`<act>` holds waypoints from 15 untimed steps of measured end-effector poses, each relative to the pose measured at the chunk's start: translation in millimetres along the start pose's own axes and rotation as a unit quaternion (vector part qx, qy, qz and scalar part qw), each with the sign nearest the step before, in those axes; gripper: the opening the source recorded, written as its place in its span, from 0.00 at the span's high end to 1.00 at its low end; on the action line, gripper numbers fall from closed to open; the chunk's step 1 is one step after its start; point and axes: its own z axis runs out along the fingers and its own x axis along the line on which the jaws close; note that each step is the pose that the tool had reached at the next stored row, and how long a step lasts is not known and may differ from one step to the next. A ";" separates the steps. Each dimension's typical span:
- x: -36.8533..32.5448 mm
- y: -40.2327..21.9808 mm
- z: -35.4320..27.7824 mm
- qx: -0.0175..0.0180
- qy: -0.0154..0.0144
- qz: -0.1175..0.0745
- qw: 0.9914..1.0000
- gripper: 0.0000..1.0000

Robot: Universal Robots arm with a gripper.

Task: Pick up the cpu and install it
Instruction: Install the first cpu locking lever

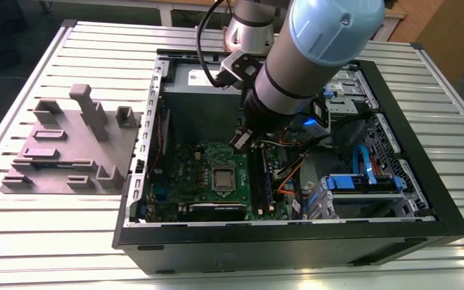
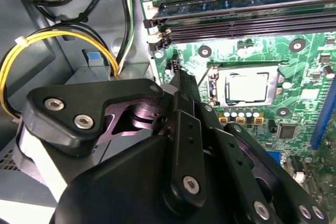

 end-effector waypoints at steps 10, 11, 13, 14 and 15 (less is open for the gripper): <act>8.0 -6.0 -2.6 0.000 0.000 -0.001 1.000 0.89; 8.6 -6.4 -2.7 0.001 0.000 -0.002 1.000 0.89; 10.1 -7.6 -3.2 0.001 0.000 -0.004 1.000 0.89; 10.8 -8.1 -3.4 0.002 0.000 -0.005 1.000 0.89; 11.4 -8.5 -3.5 0.002 0.000 -0.007 1.000 0.89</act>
